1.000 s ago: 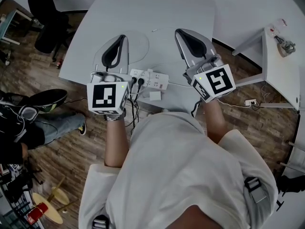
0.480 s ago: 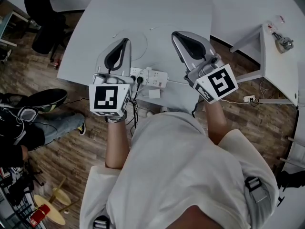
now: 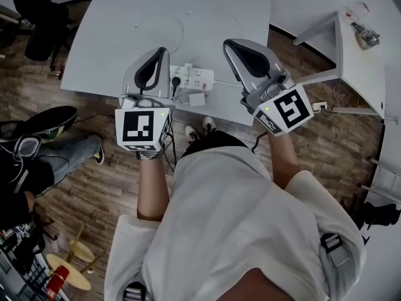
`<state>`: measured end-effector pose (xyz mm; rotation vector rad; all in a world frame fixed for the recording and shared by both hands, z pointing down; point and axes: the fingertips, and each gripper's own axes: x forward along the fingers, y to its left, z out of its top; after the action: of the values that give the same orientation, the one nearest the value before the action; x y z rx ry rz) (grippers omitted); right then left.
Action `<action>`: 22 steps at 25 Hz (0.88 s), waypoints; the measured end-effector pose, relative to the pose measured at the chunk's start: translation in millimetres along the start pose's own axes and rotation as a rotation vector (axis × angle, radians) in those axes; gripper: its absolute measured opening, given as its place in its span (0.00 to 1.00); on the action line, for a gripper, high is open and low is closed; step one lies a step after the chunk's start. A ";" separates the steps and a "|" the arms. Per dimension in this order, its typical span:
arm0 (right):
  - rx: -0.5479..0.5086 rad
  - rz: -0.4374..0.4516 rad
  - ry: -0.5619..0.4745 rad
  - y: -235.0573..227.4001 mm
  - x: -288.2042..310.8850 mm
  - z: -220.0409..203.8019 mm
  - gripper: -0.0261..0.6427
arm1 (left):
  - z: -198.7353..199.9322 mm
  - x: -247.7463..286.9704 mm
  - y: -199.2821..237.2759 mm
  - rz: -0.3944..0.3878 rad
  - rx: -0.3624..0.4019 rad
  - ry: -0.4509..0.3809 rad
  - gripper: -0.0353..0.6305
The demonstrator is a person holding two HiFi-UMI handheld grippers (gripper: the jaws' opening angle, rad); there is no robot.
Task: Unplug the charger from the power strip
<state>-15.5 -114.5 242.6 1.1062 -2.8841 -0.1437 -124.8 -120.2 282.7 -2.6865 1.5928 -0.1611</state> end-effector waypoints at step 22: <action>0.011 -0.052 0.001 -6.8 -1.8 3.8 0.04 | 22.2 -4.9 -11.9 0.011 0.056 -0.020 0.06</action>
<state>-10.0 -118.1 238.1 1.1832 -2.8597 -0.1286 -114.6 -111.1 261.0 -2.6284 1.5726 -0.1752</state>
